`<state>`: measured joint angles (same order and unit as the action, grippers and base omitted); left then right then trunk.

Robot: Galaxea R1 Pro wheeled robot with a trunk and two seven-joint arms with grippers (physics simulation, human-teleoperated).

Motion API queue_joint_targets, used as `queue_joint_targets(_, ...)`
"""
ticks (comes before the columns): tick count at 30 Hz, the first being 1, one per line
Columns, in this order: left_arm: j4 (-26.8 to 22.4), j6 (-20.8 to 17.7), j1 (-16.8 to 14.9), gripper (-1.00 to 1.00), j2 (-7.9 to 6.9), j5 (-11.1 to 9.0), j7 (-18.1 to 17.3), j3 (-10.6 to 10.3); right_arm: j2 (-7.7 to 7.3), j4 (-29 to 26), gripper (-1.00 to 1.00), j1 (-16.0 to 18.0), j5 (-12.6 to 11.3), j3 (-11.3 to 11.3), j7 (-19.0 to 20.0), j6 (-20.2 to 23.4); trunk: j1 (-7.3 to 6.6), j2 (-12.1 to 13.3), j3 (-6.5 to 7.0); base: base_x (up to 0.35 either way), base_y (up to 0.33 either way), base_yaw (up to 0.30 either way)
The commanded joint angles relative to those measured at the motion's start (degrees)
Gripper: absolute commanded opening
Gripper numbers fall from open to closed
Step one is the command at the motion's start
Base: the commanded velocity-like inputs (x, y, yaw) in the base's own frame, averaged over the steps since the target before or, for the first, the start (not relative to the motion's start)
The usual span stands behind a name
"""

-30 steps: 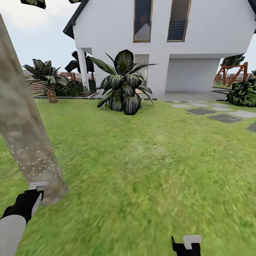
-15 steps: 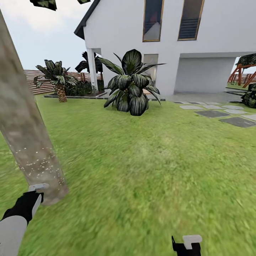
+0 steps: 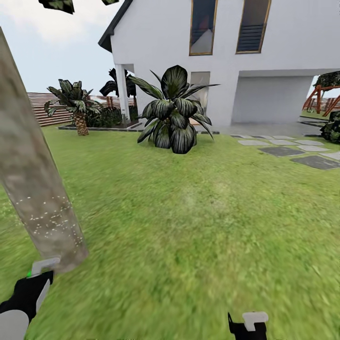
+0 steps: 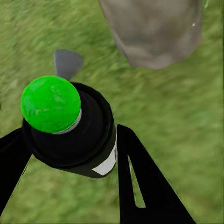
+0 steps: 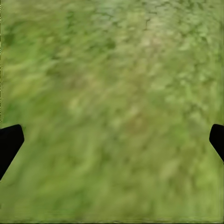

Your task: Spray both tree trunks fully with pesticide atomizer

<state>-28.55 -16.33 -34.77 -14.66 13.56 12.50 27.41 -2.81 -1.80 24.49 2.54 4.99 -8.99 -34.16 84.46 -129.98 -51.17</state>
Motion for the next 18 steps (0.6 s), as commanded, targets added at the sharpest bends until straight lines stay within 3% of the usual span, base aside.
queue_joint_targets(1,-0.1,0.5,0.4,-1.0,0.1,0.7,-0.1,0.0,0.0,0.0,1.0,0.0,0.3,0.5,-0.6,0.0,-0.04,0.0,-0.04,-0.262,0.0,0.0)
queue_joint_targets(3,0.0,2.0,1.2,-1.0,0.52,0.9,-0.6,-0.6,0.04,0.0,1.0,0.0,0.3,0.5,-0.6,0.0,-0.04,0.0,-0.04,-0.308,0.0,0.0)
queue_joint_targets(7,-0.1,6.9,3.3,-1.0,0.53,1.2,-13.7,-7.3,0.08,0.1,1.0,0.0,0.3,0.6,-0.5,0.0,-0.04,0.0,-0.04,-0.335,0.0,0.0)
queue_joint_targets(10,0.1,10.9,4.3,-1.0,0.2,2.5,-22.1,-8.6,0.08,0.1,1.0,0.0,0.4,0.6,-0.3,0.1,-0.04,0.0,-0.04,-0.338,0.0,0.0)
queue_joint_targets(13,-0.2,15.1,6.0,-1.0,0.01,9.2,-32.2,-10.3,0.13,0.1,1.0,0.1,2.7,1.6,-0.2,0.3,-0.04,0.0,-0.04,-0.338,0.0,0.0)
queue_joint_targets(16,0.0,20.4,6.2,-1.0,0.03,17.8,-45.7,-10.7,0.42,-2.1,1.0,0.1,10.1,7.3,3.5,0.3,-0.04,0.0,-0.04,-0.305,0.0,0.0)
queue_joint_targets(18,-0.4,21.3,6.2,-1.0,0.06,22.3,-54.8,-10.7,0.27,-7.2,1.0,0.0,14.5,9.3,9.9,1.1,-0.04,0.0,-0.04,-0.278,0.0,0.0)
